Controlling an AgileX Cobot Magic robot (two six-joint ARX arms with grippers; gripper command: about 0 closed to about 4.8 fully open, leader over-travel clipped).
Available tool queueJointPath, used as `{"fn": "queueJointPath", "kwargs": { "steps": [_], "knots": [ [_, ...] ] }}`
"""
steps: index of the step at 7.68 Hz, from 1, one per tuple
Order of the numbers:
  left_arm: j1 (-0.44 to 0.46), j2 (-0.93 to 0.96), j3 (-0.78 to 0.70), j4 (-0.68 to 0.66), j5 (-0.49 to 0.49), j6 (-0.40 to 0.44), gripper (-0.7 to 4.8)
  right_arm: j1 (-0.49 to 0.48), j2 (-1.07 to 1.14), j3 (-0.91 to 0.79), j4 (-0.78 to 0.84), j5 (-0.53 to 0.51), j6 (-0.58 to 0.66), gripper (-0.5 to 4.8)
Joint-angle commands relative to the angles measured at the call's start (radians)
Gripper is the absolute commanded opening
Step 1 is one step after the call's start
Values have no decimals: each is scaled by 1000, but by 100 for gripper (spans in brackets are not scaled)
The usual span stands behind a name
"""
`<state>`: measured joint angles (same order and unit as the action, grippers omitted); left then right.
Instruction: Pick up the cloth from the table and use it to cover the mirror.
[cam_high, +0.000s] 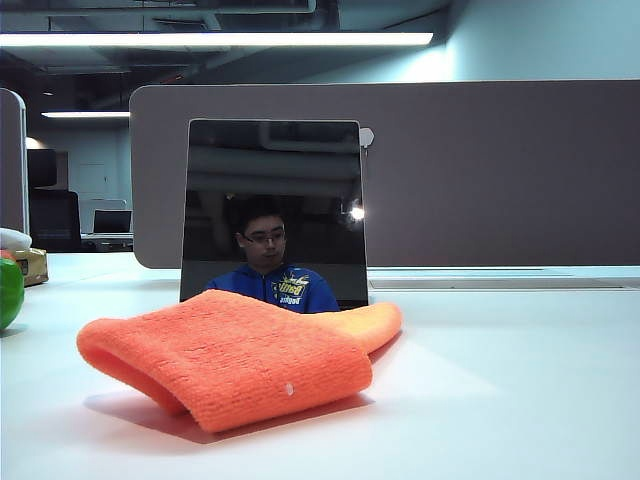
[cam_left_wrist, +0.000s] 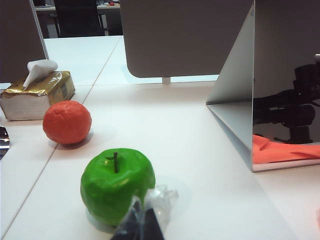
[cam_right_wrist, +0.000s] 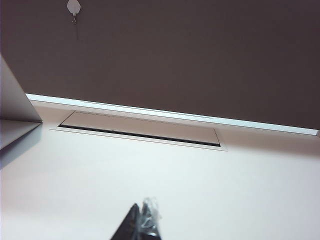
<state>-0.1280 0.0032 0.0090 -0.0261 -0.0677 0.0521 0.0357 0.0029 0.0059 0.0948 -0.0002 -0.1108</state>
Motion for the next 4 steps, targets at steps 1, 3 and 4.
{"fn": "queueJointPath", "kwargs": {
  "steps": [1, 3, 4],
  "knots": [
    [-1, 0, 2, 6, 3, -1, -3, 0, -1, -2, 14, 1, 2, -1],
    [-1, 0, 2, 6, 3, 0, -3, 0, -1, -2, 11, 1, 2, -1],
    [-1, 0, 7, 19, 96, -16, -5, 0, -1, 11, 13, 1, 2, -1]
  ]
}}
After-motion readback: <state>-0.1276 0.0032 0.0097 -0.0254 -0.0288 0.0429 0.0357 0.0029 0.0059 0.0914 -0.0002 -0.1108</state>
